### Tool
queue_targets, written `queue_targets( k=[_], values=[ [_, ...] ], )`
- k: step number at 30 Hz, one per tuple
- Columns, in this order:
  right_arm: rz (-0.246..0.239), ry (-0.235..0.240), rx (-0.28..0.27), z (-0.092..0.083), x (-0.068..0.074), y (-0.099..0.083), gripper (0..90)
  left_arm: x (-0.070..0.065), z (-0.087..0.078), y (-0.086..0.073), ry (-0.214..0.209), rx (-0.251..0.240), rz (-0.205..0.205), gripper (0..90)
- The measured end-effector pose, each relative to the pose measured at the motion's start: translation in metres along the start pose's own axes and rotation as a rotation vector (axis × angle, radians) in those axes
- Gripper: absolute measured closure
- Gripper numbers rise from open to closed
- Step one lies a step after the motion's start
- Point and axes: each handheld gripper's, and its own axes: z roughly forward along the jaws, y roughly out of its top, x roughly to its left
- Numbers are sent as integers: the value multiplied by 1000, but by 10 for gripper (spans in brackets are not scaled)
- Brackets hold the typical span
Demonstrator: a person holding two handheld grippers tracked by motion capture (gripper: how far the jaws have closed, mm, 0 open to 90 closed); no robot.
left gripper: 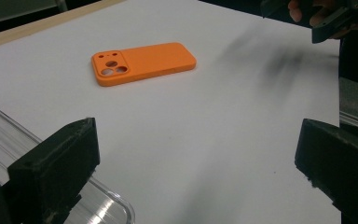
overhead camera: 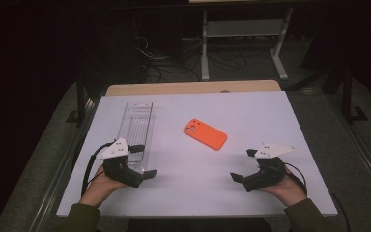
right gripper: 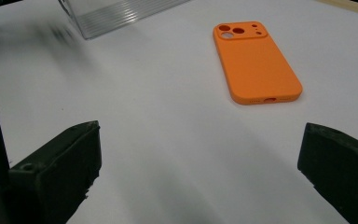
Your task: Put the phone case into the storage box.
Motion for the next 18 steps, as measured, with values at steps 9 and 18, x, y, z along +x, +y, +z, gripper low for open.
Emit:
queue_targets(
  k=[9, 18],
  values=[
    [3, 6, -9, 0, -2, 2, 0, -3, 6, 9, -19, -9, 4, 0],
    [21, -3, -24, -4, -6, 2, 0, -7, 18, 17, -38, -5, 10, 0]
  ],
)
